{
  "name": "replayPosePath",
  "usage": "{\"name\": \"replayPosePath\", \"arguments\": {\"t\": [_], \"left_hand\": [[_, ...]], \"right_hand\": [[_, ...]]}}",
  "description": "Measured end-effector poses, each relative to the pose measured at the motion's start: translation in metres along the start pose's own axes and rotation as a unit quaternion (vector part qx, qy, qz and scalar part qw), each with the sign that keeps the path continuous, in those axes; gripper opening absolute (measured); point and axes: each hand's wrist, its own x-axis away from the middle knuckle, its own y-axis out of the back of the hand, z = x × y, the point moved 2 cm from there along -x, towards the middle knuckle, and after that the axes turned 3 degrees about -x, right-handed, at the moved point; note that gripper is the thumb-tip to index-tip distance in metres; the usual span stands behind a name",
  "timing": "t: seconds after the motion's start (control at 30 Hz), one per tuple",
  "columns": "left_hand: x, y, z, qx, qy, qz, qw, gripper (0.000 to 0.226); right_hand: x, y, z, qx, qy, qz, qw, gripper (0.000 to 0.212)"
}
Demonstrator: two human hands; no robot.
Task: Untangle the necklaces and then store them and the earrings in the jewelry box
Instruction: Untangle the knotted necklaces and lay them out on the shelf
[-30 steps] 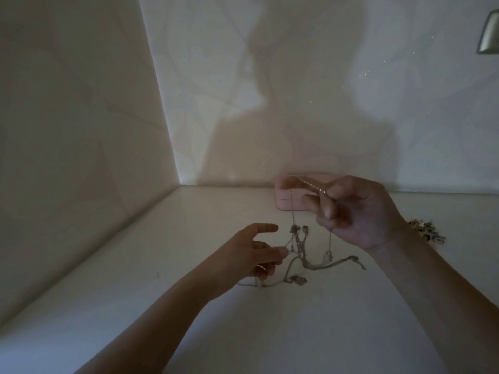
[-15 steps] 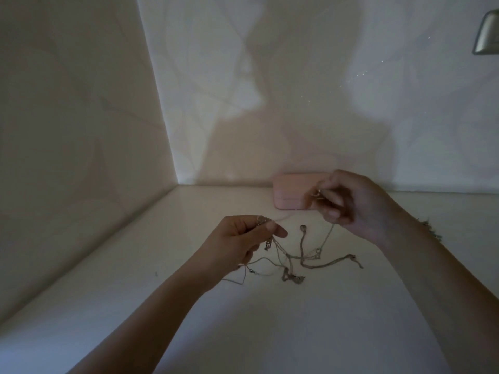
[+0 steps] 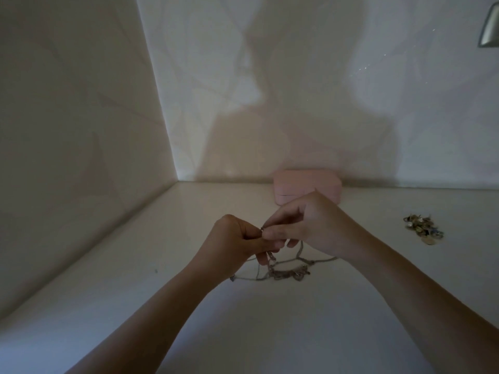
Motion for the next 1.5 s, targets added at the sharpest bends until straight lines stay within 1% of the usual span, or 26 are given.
{"name": "replayPosePath", "arguments": {"t": [0.13,0.2,0.3,0.37,0.43,0.57,0.63,0.7,0.77,0.83,0.9,0.97,1.03,1.1,1.13,1.2,1.27,1.33,1.4,1.5], "left_hand": [[0.000,-0.002,0.001,-0.037,-0.011,-0.027,0.999,0.021],[0.000,-0.002,0.000,-0.044,-0.018,-0.029,0.998,0.018],[0.001,-0.002,-0.003,-0.058,-0.031,-0.014,0.998,0.014],[0.002,-0.001,-0.005,-0.069,-0.036,-0.003,0.997,0.023],[0.003,0.000,-0.008,-0.073,-0.041,0.003,0.997,0.027],[0.002,0.001,-0.006,-0.044,-0.043,0.007,0.998,0.033],[0.002,-0.002,-0.005,-0.021,-0.040,0.017,0.999,0.034],[0.002,-0.005,-0.006,-0.003,-0.032,0.029,0.999,0.031],[0.002,-0.005,-0.005,0.001,-0.011,0.026,1.000,0.024],[0.000,-0.004,-0.003,0.027,0.030,0.011,0.999,0.019],[-0.002,-0.002,0.000,0.067,0.067,-0.009,0.995,0.014],[-0.003,0.002,0.001,0.088,0.075,-0.019,0.993,0.011],[-0.003,0.004,0.000,0.126,0.063,0.010,0.990,0.011],[-0.001,0.006,-0.002,0.159,0.049,0.044,0.985,0.018],[-0.001,0.006,-0.003,0.167,0.044,0.044,0.984,0.018],[-0.001,0.008,-0.003,0.179,0.037,0.016,0.983,0.016],[-0.002,0.009,-0.002,0.192,0.035,-0.017,0.981,0.012],[-0.002,0.011,-0.001,0.190,0.032,-0.031,0.981,0.011],[-0.002,0.010,-0.002,0.180,0.024,-0.030,0.983,0.018],[-0.002,0.008,-0.002,0.170,0.019,-0.026,0.985,0.032]], "right_hand": [[0.001,0.000,-0.007,0.007,-0.067,-0.005,0.998,0.011],[0.002,0.000,-0.008,0.003,-0.079,-0.003,0.997,0.012],[0.001,-0.001,-0.007,-0.002,-0.062,-0.028,0.998,0.002],[0.000,-0.003,-0.006,-0.008,-0.060,-0.042,0.997,0.002],[0.000,-0.004,-0.007,-0.027,-0.063,-0.049,0.996,0.003],[0.000,0.000,-0.003,-0.086,-0.044,-0.046,0.994,0.003],[0.000,0.002,-0.001,-0.091,-0.032,-0.040,0.995,0.004],[-0.001,0.002,-0.001,-0.075,-0.025,-0.046,0.996,0.004],[-0.004,0.003,-0.004,-0.051,-0.021,-0.072,0.996,0.006],[-0.006,0.005,-0.006,-0.061,-0.019,-0.094,0.994,0.008],[-0.006,0.005,-0.007,-0.079,-0.013,-0.097,0.992,0.010],[-0.005,0.006,-0.006,-0.045,0.006,-0.102,0.994,0.011],[-0.004,0.005,-0.006,0.001,0.025,-0.107,0.994,0.014],[-0.003,0.004,-0.004,0.007,0.045,-0.109,0.993,0.021],[-0.003,0.004,-0.003,0.007,0.054,-0.110,0.992,0.024],[-0.003,0.004,-0.002,0.025,0.070,-0.111,0.991,0.029],[-0.002,0.004,-0.002,0.049,0.082,-0.116,0.989,0.026],[0.000,0.003,0.000,0.064,0.092,-0.122,0.986,0.018],[0.001,0.005,0.002,0.076,0.113,-0.133,0.982,0.010],[0.001,0.008,0.004,0.090,0.133,-0.141,0.977,0.008]]}}
